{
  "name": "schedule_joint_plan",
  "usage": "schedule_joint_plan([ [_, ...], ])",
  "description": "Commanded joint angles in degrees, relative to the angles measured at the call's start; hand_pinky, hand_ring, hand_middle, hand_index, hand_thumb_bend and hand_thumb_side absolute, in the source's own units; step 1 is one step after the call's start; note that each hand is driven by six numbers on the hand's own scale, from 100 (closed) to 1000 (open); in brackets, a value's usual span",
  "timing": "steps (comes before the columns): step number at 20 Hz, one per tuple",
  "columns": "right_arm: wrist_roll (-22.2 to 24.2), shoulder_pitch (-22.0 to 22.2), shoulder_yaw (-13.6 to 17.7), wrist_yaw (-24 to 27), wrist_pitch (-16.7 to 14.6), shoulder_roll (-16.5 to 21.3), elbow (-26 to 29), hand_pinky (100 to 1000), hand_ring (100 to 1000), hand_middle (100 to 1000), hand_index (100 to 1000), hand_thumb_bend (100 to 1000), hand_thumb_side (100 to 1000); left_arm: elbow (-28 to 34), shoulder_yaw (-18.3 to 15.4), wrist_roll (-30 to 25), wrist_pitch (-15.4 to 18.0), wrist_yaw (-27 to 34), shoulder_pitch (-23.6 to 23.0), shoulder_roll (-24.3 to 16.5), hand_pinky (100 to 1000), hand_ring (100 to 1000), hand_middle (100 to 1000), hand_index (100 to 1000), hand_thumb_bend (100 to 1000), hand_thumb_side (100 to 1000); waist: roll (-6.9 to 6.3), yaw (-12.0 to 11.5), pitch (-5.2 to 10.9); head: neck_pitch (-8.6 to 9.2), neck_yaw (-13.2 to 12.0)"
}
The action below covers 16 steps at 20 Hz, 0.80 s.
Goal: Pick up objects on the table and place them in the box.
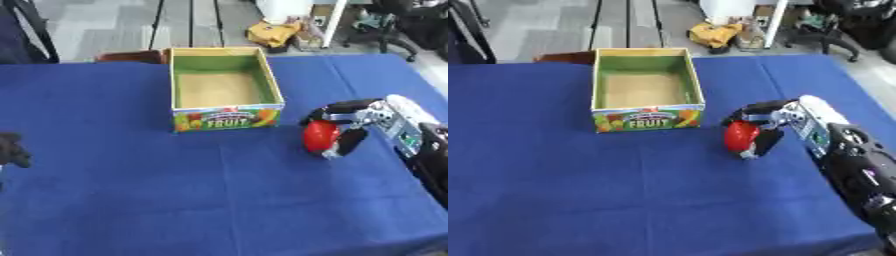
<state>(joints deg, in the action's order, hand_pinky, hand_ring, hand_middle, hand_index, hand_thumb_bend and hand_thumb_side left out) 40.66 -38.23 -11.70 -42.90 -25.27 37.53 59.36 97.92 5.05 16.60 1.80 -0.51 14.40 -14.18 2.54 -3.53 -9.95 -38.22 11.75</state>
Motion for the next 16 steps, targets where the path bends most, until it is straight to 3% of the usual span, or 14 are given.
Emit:
schedule_joint_plan([
  [1, 1.5, -0.4, 0.3, -0.6, -1.7, 1.3, 0.4, 417, 685, 894, 978, 266, 221, 1.0, -0.3, 0.0, 0.1, 0.1, 0.7, -0.5, 584, 361, 405, 565, 954, 782, -0.08, 0.1, 0.85, -0.08, 0.2],
  [2, 1.4, -0.4, 0.4, -0.6, -1.7, 1.3, 0.4, 393, 668, 891, 976, 250, 174, 1.0, -0.3, 0.0, 0.1, 0.1, 0.7, -0.5, 584, 361, 405, 565, 954, 782, -0.09, 0.1, 0.85, -0.08, 0.2],
  [9, -1.1, -0.5, 0.7, -0.1, -1.5, 1.0, 0.6, 233, 546, 862, 958, 128, 158, 1.0, -0.3, 0.0, 0.1, 0.2, 0.6, -0.5, 584, 361, 405, 565, 954, 782, -0.12, 0.2, 0.88, -0.10, 0.2],
  [16, -2.3, -1.3, 0.8, 2.1, -1.4, 1.5, 3.2, 105, 433, 820, 948, 100, 142, 1.0, -0.3, 0.1, 0.1, 0.2, 0.5, -0.6, 584, 360, 405, 565, 954, 782, 0.01, 0.4, 1.11, -0.17, 0.2],
])
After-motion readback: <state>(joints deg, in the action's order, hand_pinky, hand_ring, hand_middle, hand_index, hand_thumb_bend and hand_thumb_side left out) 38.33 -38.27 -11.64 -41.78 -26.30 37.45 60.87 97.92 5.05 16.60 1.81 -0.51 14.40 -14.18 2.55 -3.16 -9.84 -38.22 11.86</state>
